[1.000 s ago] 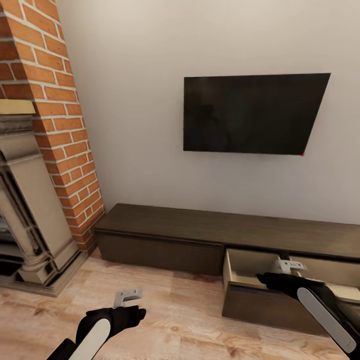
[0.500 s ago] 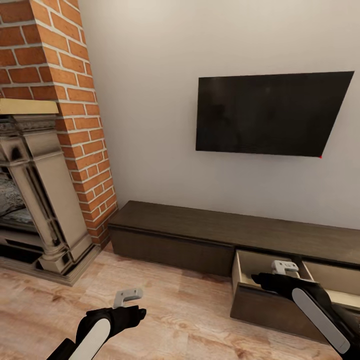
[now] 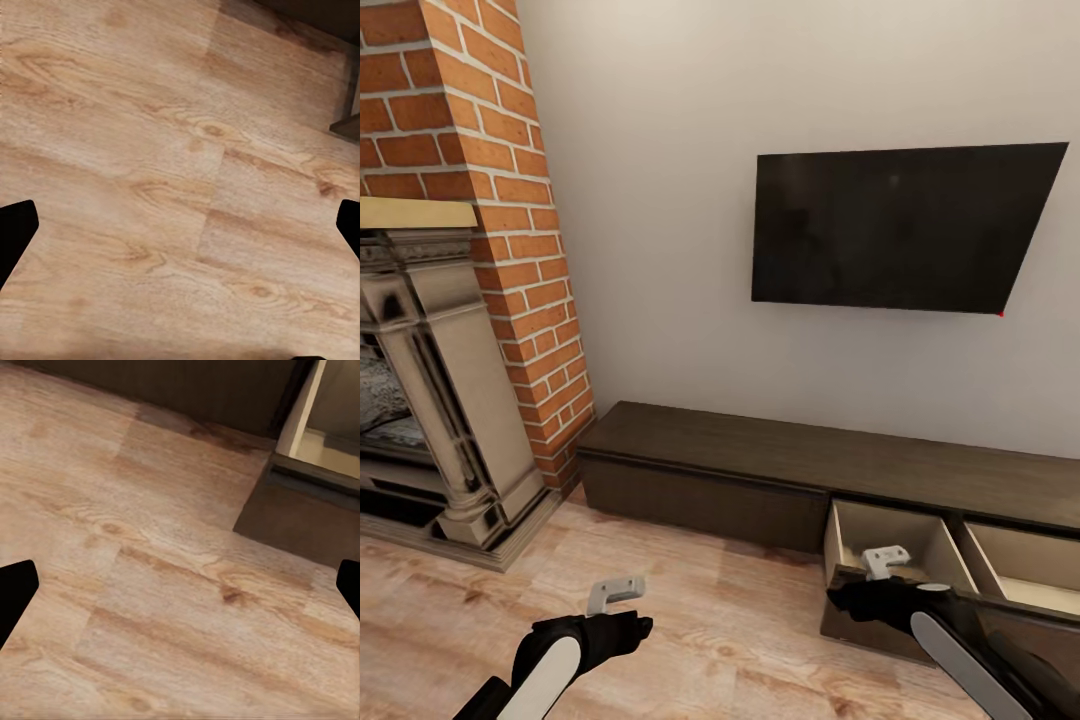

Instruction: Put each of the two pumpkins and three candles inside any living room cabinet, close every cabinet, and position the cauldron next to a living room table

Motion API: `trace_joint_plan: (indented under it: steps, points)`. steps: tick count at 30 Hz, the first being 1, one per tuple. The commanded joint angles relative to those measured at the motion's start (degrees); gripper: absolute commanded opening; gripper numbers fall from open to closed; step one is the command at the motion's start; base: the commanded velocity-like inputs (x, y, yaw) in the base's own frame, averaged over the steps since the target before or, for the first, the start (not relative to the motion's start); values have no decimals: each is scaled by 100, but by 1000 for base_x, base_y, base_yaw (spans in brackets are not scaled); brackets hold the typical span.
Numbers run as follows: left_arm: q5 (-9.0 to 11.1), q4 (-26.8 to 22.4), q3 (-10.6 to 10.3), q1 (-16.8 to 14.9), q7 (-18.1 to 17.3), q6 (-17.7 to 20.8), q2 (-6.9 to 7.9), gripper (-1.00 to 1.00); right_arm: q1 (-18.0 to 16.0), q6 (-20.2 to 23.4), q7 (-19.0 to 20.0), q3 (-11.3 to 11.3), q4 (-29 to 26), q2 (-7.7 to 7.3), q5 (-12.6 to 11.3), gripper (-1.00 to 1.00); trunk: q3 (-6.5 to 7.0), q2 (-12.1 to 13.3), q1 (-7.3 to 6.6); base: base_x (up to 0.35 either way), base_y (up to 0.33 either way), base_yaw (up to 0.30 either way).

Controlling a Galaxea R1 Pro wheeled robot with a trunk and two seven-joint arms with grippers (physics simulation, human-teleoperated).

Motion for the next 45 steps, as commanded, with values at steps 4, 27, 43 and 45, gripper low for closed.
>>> trace_joint_plan:
  steps: [4,27,43,45]
  points:
    - [60,-7,28,-6,61,-3,5,100,-7,4,-58,97,-6,0,-66,100,30,77,-44,-1,0,0]
    - [48,-7,50,-6,61,-4,5,100,-5,5,-97,113,103,70,-72,100,465,999,-549,-96,0,202]
    - [38,35,62,-6,161,-156,13,100,-7,0,-110,122,241,293,-61,100,752,1641,-901,0,0,291]
    - [43,69,62,-6,185,-163,14,100,-8,-2,-110,122,260,297,-61,100,788,1721,-945,0,0,291]
